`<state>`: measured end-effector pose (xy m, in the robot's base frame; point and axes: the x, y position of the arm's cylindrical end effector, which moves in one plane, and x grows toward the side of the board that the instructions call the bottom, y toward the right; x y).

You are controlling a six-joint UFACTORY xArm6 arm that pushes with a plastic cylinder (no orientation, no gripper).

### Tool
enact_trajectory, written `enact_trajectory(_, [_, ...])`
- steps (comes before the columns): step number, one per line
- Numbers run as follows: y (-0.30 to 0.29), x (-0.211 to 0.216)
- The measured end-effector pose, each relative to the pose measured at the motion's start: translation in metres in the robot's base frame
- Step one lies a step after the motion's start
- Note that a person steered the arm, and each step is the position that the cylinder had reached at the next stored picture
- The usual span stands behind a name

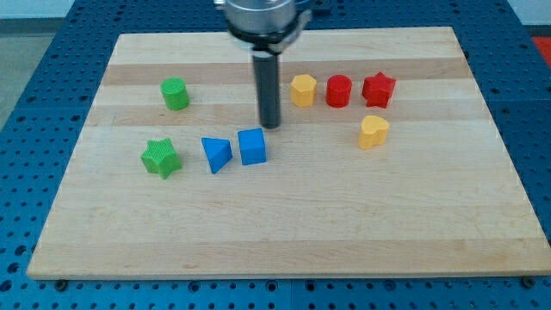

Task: Point your arm to yellow heart

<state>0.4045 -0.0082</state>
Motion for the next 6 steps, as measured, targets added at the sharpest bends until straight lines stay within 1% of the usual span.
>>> enact_trajectory(1, [0.045, 0.011])
enact_trajectory(3, [0.068, 0.068])
enact_trajectory(4, [0.113, 0.08])
enact_trajectory(5, [0.155, 0.079])
enact_trajectory(6, [0.157, 0.068])
